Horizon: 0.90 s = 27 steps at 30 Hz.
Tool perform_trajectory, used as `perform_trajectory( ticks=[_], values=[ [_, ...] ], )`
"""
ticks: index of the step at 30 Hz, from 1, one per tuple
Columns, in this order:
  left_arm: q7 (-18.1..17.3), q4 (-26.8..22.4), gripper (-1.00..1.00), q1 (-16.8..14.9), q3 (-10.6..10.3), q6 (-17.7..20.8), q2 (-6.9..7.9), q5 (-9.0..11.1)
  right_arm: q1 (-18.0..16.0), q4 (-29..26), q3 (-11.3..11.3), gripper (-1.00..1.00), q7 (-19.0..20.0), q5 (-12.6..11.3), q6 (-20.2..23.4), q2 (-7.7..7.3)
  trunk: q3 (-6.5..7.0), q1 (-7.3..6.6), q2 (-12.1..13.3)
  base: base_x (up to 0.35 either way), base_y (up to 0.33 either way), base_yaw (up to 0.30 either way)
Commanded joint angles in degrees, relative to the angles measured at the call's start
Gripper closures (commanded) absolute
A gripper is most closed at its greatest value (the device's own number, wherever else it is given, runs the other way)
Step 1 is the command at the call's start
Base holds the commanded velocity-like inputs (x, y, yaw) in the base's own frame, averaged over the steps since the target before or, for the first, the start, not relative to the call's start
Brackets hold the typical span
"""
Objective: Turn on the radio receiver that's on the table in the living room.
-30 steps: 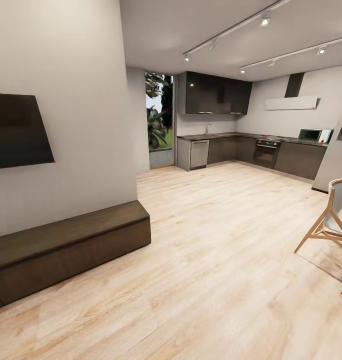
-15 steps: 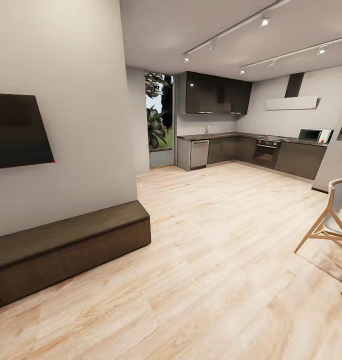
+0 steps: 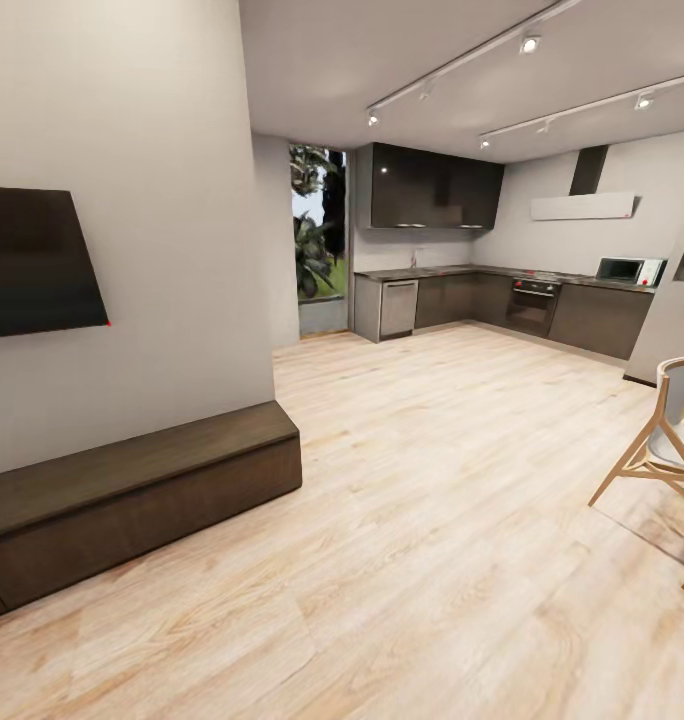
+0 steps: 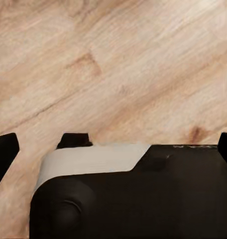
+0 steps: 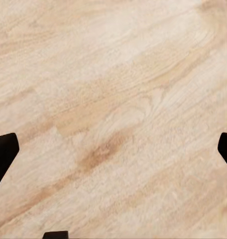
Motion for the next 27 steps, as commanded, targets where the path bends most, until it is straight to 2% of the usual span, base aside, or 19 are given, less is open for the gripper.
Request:
perform_trajectory(
  ticks=[1, 2, 3, 5, 7, 9, 13, 18, 27],
  values=[
    [0.6, -1.7, -1.0, 0.0, 0.0, 0.8, 0.0, 0.0, -0.1, -0.1, 0.0, -1.0, 0.0, 0.0, 0.0, -0.25, -0.01, 0.0, 0.0, 0.0, 0.0, 0.0],
    [1.7, -4.6, -1.0, 0.0, 0.0, 3.0, -0.01, 0.0, -0.2, -0.1, 0.0, -1.0, 0.0, 0.1, 0.1, -0.59, -0.01, 0.0, 0.0, 0.0, 0.0, 0.0],
    [3.1, -10.1, -1.0, -0.2, 0.0, 8.0, 0.04, 0.1, -0.3, -0.2, 0.0, -1.0, 0.1, 0.1, 0.1, -0.96, -0.01, 0.0, 0.0, 0.0, 0.0, 0.0],
    [3.7, -14.2, -1.0, -0.5, 0.0, 10.9, 0.16, 0.1, -0.3, -0.2, 0.1, -1.0, 0.1, 0.2, 0.0, -1.11, -0.01, 0.0, 0.0, 0.0, 0.0, 0.0],
    [3.9, -15.8, -1.0, -0.6, 0.1, 11.6, 0.16, 0.1, -0.3, -0.2, 0.1, -1.0, 0.0, 0.2, 0.0, -1.16, -0.01, 0.0, 0.0, 0.0, 0.0, 0.0],
    [3.9, -16.7, -1.0, -0.7, 0.1, 10.7, 0.31, 0.1, -0.3, -0.2, 0.2, -1.0, 0.0, 0.2, -0.1, -1.19, -0.01, 0.0, 0.0, 0.0, 0.0, 0.0],
    [4.0, -17.0, -1.0, -0.7, 1.4, 4.2, 0.59, 0.0, -0.3, 0.0, 0.3, -1.0, -0.2, 0.3, -0.2, -1.21, -0.01, 0.0, 0.0, 0.0, 0.0, 0.0],
    [4.1, -17.0, -1.0, -0.7, 2.0, 2.6, 0.55, -0.1, -0.3, 0.1, 0.2, -1.0, -0.4, 1.5, -0.3, -1.16, -0.01, 0.0, 0.0, 0.0, 0.0, 0.0],
    [4.2, -17.0, -1.0, -0.8, 2.1, 2.4, 0.64, -0.1, -0.3, 0.1, 0.2, -1.0, -0.5, 1.7, -0.3, -1.13, -0.01, 0.0, 0.0, 0.0, 0.0, -0.036]
  ],
)
